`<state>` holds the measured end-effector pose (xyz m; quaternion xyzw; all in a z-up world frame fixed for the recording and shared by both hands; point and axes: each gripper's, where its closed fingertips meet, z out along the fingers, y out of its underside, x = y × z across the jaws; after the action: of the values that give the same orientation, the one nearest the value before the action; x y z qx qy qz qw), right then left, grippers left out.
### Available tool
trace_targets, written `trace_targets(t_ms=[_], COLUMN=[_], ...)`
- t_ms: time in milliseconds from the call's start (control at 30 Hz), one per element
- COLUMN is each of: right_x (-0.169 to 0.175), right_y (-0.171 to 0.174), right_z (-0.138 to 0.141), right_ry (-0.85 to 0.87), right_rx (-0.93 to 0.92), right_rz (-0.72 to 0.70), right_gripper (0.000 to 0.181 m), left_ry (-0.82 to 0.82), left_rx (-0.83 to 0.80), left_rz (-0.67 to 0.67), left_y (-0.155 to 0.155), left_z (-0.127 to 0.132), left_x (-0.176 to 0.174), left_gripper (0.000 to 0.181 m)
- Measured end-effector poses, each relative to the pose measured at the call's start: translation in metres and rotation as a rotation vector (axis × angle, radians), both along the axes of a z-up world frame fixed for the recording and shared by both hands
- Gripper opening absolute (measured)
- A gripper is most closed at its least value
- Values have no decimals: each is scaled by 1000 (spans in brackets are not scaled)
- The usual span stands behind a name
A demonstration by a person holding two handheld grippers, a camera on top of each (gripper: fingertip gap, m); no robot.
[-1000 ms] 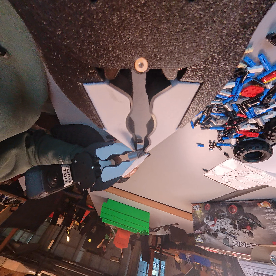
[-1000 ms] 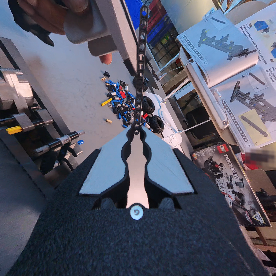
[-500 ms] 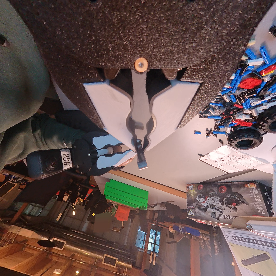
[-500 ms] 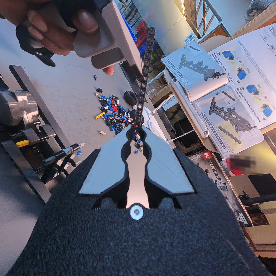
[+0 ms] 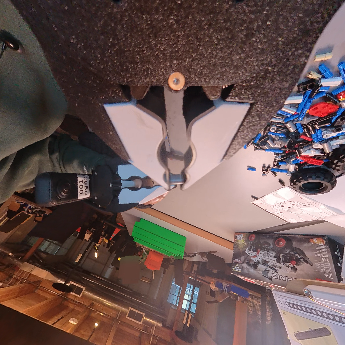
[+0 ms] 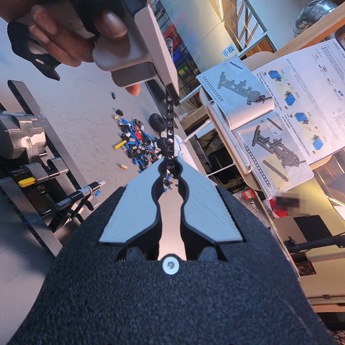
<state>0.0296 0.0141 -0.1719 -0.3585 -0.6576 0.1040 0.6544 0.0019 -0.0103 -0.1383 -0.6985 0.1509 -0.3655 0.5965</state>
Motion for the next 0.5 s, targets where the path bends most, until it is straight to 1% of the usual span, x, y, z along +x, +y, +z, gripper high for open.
trace_targets(t_ms=[100,167,233,267,333,367,400,433,467,500], right_x=[-1,-1,2,5,10,13,15,17,18,18], right_y=[-2,-2,3,7,16,21,25,28,30,31], right_z=[0,7,12,15,20,22,25,26,27,28], right_ry=[8,45,76,92,123,137,148,156,162,165], right_rx=[-6,-25,-68,-111,-194,-229,-260,-290,-319,-346], right_rz=[9,5,-6,-9,-17,-24,-26,-24,-21,-17], right_gripper=[6,7,26,31,32,32,32,31,30,28], left_ry=[62,121,208,263,413,507,603,684,739,752], left_rx=[-19,10,68,98,146,120,46,-23,-78,-155], left_rz=[-17,-6,92,162,384,509,632,786,925,1006], left_y=[-3,-6,-10,-16,-34,-47,-64,-84,-109,-131], left_z=[-2,7,28,42,71,80,81,83,85,79], left_x=[1,-3,-25,-43,-97,-132,-170,-214,-254,-284], left_gripper=[7,7,7,7,6,7,7,8,7,7])
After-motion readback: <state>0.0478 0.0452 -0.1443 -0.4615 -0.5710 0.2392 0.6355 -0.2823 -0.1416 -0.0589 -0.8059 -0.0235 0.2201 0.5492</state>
